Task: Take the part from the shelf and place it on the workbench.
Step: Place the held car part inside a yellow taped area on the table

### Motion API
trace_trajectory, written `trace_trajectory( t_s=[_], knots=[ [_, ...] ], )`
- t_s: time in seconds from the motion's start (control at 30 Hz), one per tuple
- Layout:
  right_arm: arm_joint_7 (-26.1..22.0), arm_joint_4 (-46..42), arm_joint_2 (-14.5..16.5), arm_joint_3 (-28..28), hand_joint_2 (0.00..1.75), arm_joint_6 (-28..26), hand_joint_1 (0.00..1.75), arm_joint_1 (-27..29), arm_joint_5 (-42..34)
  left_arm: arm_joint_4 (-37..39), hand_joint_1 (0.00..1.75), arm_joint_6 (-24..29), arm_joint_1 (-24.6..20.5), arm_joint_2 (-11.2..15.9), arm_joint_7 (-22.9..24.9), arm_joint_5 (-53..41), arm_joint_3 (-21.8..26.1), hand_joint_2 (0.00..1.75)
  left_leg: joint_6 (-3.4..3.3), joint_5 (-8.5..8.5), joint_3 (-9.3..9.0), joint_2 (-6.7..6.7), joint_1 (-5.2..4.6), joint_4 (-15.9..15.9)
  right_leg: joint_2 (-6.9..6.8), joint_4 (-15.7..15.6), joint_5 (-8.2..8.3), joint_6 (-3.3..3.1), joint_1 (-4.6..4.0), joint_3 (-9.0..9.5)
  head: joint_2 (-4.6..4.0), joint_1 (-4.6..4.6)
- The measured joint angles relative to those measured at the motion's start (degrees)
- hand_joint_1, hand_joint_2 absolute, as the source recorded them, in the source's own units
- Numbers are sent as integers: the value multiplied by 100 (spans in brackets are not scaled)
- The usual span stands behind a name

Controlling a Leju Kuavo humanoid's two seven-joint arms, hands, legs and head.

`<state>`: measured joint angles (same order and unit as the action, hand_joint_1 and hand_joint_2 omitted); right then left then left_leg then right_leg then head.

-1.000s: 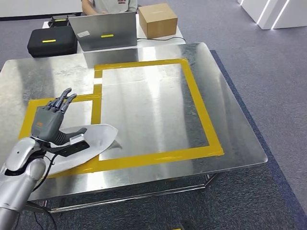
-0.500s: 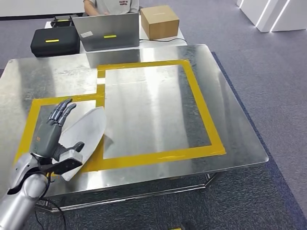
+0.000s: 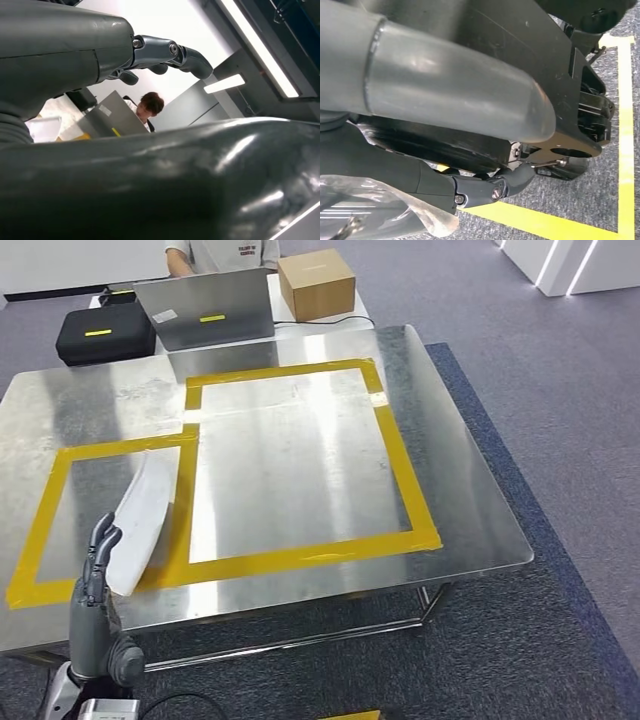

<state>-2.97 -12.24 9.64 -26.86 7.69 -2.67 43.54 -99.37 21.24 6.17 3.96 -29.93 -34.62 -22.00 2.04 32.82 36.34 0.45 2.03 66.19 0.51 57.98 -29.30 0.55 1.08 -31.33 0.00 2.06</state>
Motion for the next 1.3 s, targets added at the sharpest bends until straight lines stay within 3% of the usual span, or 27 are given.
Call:
trace_trajectory(
  t_s=[0.07,0.1,0.13,0.2,0.27,0.33,0.4,0.47,0.53,0.57,0.6,0.63,0.67,0.73,0.8,0.83,0.9,0.93,1.0,1.07,1.1,1.13,1.17,1.2,1.27,1.3],
  knots=[
    [-11,1,6,-7,0,1,0,-6,0,-45,0,-12,42,-15,-14,35,-3,0,-24,389,172,0,-28,701,-24,4,80,-60,-51,-109,0,-15],
    [-18,2,10,-9,0,3,0,-10,0,-61,0,-31,66,-25,-37,76,-4,0,-53,424,159,-1,-47,853,-30,7,123,-78,-79,-163,0,-15],
    [-29,3,15,-11,0,5,0,-14,-1,-85,0,-55,91,-36,-70,130,-4,0,-97,342,44,-1,-70,781,-33,8,165,-89,-108,-214,0,-15],
    [-60,3,37,-20,0,9,0,-21,-11,-160,0,-108,146,-75,-148,245,-5,0,-239,46,-436,-3,-146,96,-31,11,247,-99,-151,-301,0,-13],
    [-80,2,62,-30,0,9,0,-26,-31,-256,0,-136,202,-133,-197,338,-16,0,-364,-83,-894,-5,-223,-665,-31,14,324,-75,-177,-359,1,-9],
    [-70,2,70,-51,0,9,0,-27,-52,-330,0,-145,265,-192,-218,444,-38,0,-391,-87,-1013,-6,-268,-935,-39,6,403,-16,-169,-384,1,-12],
    [-37,2,61,-79,0,9,0,-21,-72,-362,0,-148,326,-248,-221,552,-75,0,-406,-194,-947,4,-257,-985,-37,-2,428,55,-164,-411,0,-24],
    [-13,2,54,-105,0,9,0,-23,-85,-369,0,-129,364,-308,-205,649,-125,0,-460,-337,-825,23,-217,-1038,-27,235,105,124,-166,-532,0,-4],
    [-14,2,51,-121,0,9,0,-35,-89,-368,0,-79,415,-349,-162,739,-161,0,-494,-460,-671,39,-208,-1044,-25,871,-462,183,-147,-701,0,32],
    [-20,2,51,-126,0,9,0,-42,-86,-364,0,-45,449,-358,-128,788,-168,0,-492,-521,-591,46,-209,-1038,-26,1206,-635,209,-140,-742,0,41],
    [-27,2,49,-133,0,9,0,-43,-80,-356,0,-3,485,-365,-92,844,-172,0,-485,-580,-511,51,-209,-1029,-27,1436,-677,233,-136,-727,0,42],
    [-32,2,46,-141,0,9,0,-42,-68,-343,0,44,521,-370,-56,911,-171,0,-474,-636,-427,53,-206,-1013,-28,1486,-584,251,-129,-626,0,44],
    [-29,2,42,-150,0,9,0,-40,-49,-326,0,89,554,-374,-24,984,-168,0,-458,-687,-343,54,-203,-990,-28,1342,-416,263,-118,-437,0,44],
    [13,1,29,-162,0,14,0,-37,9,-286,0,195,615,-377,20,1135,-134,0,-410,-765,-201,47,-203,-916,-24,582,-191,268,-93,163,0,51],
    [59,-3,21,-168,0,16,0,-52,70,-255,0,315,689,-375,68,1283,-41,0,-346,-840,-109,43,-214,-845,6,-128,-268,207,-98,623,1,62],
    [61,-5,20,-169,0,10,0,-67,86,-247,0,370,750,-374,102,1353,31,0,-313,-885,-78,45,-217,-829,22,-284,-324,162,-114,705,1,68],
    [29,-5,22,-170,0,-22,0,-100,75,-234,0,428,926,-370,189,1456,216,0,-245,-935,-42,43,-206,-811,27,-318,-295,57,-117,614,1,67],
    [-8,-5,23,-171,0,-42,0,-120,41,-221,0,423,1032,-369,253,1471,333,0,-206,-843,-7,34,-196,-752,16,-314,-253,-1,-111,557,1,59],
    [-108,-4,24,-183,0,-79,0,-162,-60,-145,0,358,1208,-380,390,1425,580,0,-137,-362,116,13,-177,-347,-25,-320,-153,-92,-96,430,1,25],
    [-222,-4,20,-218,0,-104,0,-187,-150,19,0,291,1306,-418,490,1331,813,0,-95,166,230,11,-166,341,-61,-315,-46,-123,-107,294,0,-3],
    [-279,-4,18,-240,0,-111,0,-193,-178,136,0,274,1338,-452,515,1281,924,0,-86,251,228,10,-163,612,-78,-306,12,-123,-113,226,0,-7],
    [-335,-4,14,-260,0,-114,0,-194,-192,272,0,265,1370,-495,529,1236,1045,0,-88,187,161,10,-161,734,-87,-291,69,-122,-118,158,0,-9],
    [-386,-4,10,-279,0,-116,0,-192,-198,404,0,260,1408,-540,531,1198,1163,0,-100,23,18,9,-161,676,-91,-266,123,-117,-122,85,0,-12],
    [-423,-4,7,-293,0,-118,0,-187,-201,512,0,256,1445,-585,525,1172,1274,0,-122,-162,-206,7,-162,426,-88,-234,172,-107,-124,12,0,-14],
    [-468,-4,3,-311,87,-121,0,-172,-203,641,0,249,1491,-646,509,1142,1430,0,-187,-276,-751,-10,-173,-369,-79,-162,246,-71,-135,-127,1,-11],
    [-481,-4,2,-315,87,-130,0,-167,-202,680,0,240,1496,-673,504,1125,1481,0,-217,-232,-951,-19,-184,-707,-78,-134,283,-43,-141,-177,1,-10]
  ],
)
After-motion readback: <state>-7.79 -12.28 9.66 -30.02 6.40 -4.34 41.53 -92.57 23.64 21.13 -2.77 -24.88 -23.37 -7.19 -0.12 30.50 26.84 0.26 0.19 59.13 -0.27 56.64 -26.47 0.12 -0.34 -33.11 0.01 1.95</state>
